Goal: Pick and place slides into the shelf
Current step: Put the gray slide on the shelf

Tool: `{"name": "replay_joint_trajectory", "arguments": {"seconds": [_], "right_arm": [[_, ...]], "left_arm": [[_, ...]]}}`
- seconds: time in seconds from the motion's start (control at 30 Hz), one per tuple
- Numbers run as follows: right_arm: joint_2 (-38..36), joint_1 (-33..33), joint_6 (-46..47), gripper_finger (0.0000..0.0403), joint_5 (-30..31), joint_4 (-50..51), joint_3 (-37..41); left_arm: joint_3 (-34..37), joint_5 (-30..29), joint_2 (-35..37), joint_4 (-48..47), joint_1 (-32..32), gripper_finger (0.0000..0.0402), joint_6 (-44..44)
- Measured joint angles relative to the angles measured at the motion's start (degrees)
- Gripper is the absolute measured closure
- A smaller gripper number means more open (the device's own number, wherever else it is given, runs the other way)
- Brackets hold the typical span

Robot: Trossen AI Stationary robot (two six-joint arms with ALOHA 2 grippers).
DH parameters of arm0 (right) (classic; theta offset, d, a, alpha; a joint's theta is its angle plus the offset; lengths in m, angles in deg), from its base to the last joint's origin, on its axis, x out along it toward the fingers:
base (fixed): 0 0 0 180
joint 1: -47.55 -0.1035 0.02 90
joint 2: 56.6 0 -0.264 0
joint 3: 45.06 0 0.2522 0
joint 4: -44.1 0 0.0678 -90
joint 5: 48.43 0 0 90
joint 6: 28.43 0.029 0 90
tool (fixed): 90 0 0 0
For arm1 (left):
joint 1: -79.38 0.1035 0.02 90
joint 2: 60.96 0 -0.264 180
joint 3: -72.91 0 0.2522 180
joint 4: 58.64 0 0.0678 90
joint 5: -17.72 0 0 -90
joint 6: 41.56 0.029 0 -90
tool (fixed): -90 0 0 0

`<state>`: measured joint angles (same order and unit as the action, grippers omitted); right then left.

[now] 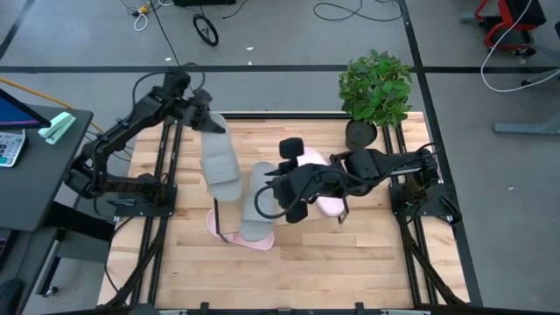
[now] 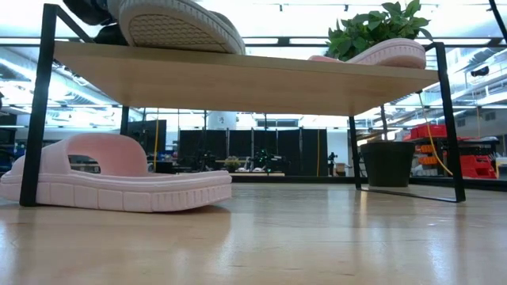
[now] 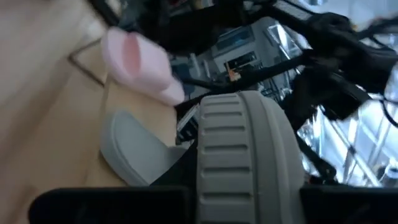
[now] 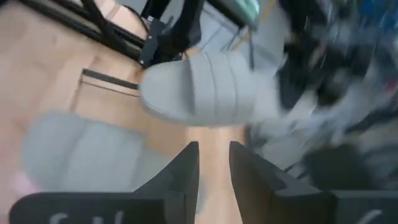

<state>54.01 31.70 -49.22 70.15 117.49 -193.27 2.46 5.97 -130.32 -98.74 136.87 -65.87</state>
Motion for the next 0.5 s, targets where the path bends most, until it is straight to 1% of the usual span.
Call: {"name": "replay_joint_trajectory", "arguments": {"seconds": [0.1, 0.2, 0.37, 0.5], "right_arm": [[0.45, 0.04, -9.06, 0.0298, 0.01, -5.24, 0.00], [1.56, -0.02, -14.54, 0.0283, -1.12, -8.89, 0.00], [3.29, -0.05, -15.35, 0.0244, -3.49, -9.77, 0.01], [4.40, -0.29, -12.52, 0.0212, -4.49, -9.62, 0.04]], "left_arm": [[0.00, -4.19, 0.00, 0.62, -3.92, 0.0347, -5.35], [0.02, -7.25, 0.02, 2.56, -7.22, 0.0347, -11.11], [0.04, -13.02, 0.02, 5.83, -10.77, 0.0347, -21.09], [0.07, -14.76, 0.02, 11.40, -12.68, 0.0347, -28.91]]}}
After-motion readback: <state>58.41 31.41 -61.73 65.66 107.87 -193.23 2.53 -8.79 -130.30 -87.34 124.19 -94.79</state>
